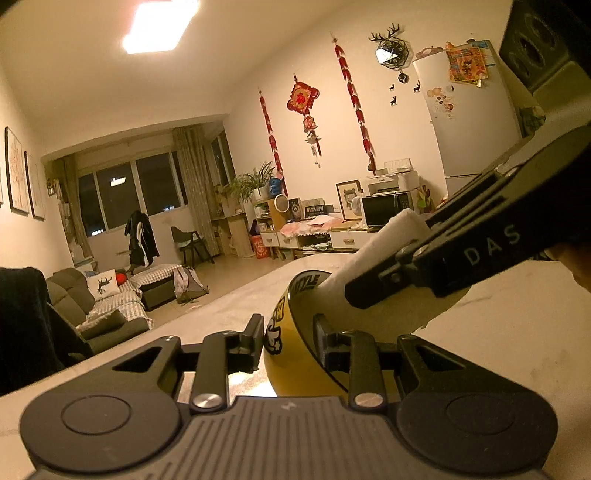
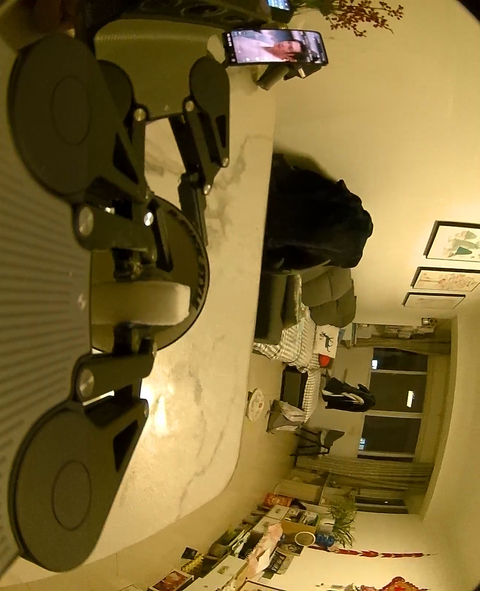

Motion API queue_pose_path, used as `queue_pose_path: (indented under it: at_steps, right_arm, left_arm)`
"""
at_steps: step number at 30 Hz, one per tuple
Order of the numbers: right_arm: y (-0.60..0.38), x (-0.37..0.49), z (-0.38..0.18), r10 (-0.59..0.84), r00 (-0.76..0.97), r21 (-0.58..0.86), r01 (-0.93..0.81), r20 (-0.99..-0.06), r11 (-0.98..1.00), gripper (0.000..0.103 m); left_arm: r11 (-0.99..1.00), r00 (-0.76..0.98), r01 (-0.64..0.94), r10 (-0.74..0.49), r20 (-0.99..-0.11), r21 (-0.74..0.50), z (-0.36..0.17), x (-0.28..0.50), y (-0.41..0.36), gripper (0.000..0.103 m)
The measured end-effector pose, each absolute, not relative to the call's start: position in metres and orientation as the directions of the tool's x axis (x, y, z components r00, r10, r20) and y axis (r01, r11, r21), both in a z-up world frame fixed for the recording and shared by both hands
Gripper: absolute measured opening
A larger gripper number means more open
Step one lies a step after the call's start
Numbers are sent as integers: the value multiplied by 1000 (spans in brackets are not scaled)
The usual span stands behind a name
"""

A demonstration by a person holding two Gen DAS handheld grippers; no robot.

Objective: Clean bowl
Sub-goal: 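Wipe the sponge around the bowl's inner wall with the right tool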

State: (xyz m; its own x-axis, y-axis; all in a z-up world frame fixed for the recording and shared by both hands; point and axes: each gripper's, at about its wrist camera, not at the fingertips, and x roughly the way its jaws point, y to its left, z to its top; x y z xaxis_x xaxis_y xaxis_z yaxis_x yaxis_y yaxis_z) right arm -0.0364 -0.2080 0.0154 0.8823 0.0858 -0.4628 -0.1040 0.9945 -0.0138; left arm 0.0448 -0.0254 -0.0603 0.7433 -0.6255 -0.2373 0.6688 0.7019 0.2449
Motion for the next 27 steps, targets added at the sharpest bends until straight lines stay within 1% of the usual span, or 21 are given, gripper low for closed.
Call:
queue_pose_path:
  at_steps: [5,8,15,18,23,27]
  right_arm:
    - [-212,-32,5,98,885,35,-92,-455,995,19]
    - [-210,-28,-1,94,888,41,-85,-451,996,19]
    - [-209,-30,-6,70,909,41,-58,-411,997,17]
    - [-214,-34,-11,66,908,48,-51,-413,998,17]
    - [-223,-40,-18,30,897,62,-3,-440,998,18]
    - [-222,-43,-19,42,892,78,-7,-451,997,18]
  left_arm:
    - [703,747,665,-621,-238,252,-61,44,-25,29]
    - [701,749,662,-618,-239,265,-62,42,-25,31]
    - [700,748,664,-617,-244,264,-59,43,-30,32]
    - [700,747,665,-618,-245,262,-58,43,-30,32]
    - [698,735,678,-632,-246,232,-58,46,-27,32]
    - [697,734,678,-635,-241,231,-57,45,-25,32]
